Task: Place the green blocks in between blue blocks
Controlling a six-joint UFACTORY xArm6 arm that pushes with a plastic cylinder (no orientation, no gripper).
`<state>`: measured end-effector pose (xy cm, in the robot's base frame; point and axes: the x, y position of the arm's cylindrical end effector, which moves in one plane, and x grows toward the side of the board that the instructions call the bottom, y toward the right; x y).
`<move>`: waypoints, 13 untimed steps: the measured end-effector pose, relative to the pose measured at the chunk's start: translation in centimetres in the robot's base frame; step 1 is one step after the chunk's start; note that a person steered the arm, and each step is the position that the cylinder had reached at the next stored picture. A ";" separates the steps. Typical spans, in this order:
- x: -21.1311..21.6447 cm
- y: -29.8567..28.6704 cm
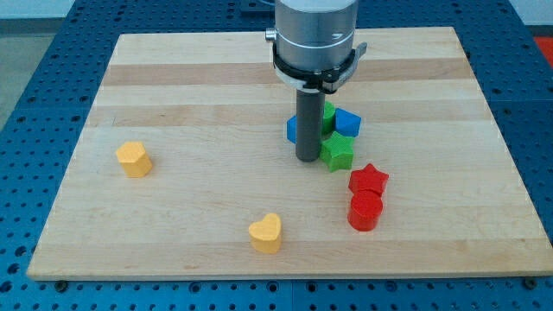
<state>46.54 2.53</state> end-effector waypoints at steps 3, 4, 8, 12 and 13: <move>10.9 1.7; 10.4 3.4; -2.2 2.0; -8.5 0.0; -9.1 -0.2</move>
<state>37.46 2.31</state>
